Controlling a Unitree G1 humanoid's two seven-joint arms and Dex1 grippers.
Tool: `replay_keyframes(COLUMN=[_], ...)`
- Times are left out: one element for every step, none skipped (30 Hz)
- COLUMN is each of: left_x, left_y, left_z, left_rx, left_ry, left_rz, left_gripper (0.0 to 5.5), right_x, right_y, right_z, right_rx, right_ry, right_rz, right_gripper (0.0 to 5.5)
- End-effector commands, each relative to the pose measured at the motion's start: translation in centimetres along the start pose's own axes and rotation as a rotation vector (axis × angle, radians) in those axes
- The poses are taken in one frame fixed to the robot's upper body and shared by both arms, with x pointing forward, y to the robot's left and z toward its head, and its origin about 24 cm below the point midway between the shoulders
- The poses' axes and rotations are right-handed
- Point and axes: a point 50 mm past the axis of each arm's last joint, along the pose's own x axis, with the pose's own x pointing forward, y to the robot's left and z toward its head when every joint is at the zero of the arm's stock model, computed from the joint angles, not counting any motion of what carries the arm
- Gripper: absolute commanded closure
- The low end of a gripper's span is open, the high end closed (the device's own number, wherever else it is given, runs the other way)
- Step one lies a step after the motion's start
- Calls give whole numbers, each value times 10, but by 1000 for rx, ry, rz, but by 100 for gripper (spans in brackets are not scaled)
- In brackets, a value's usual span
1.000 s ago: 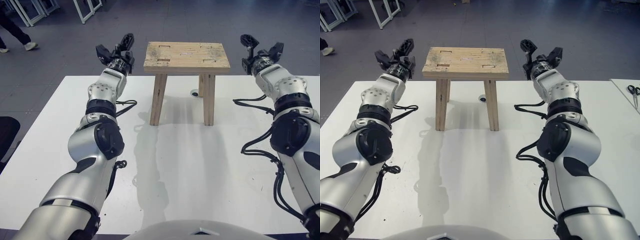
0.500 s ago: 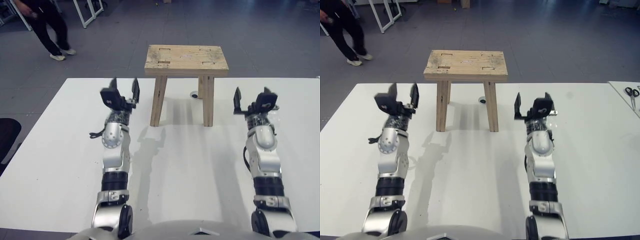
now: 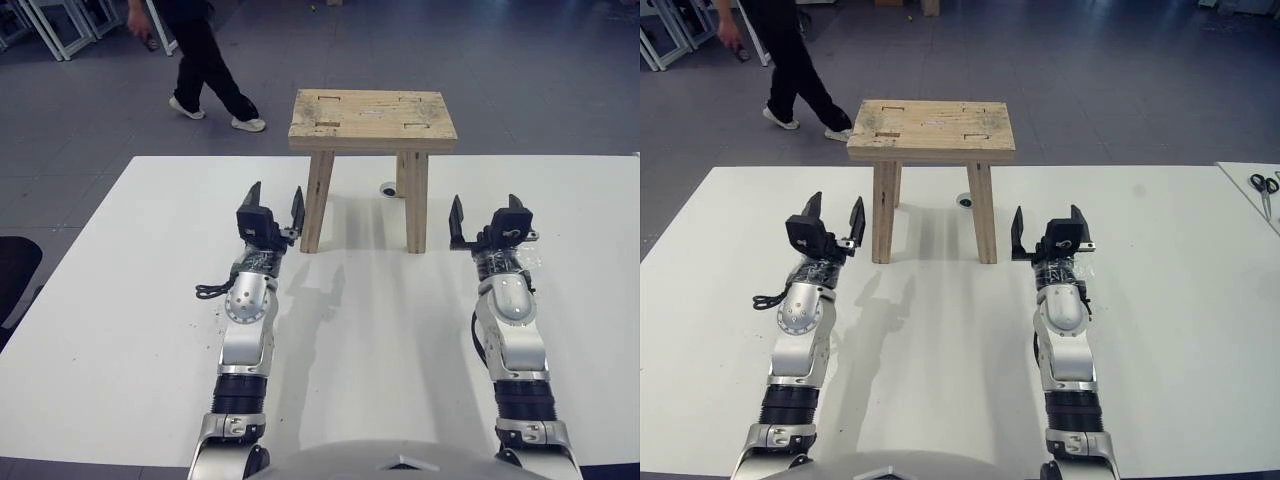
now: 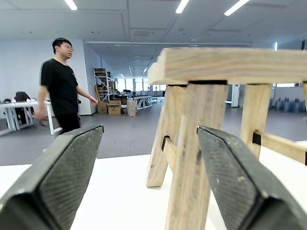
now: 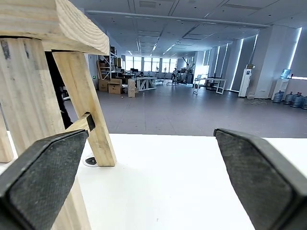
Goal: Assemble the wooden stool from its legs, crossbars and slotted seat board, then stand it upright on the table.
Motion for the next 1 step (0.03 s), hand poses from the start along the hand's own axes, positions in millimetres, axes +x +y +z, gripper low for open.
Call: replay_keyframes(left_x=[0], left_y=[2], left_z=[3], left_rx=[47], left_ry=[-14], left_rz=[21], left_gripper=[223], right_x=[-5], right_y=[6], right_z=[-1], right_rx=[13], right_ry=[21], right_rz=[20], right_gripper=[104])
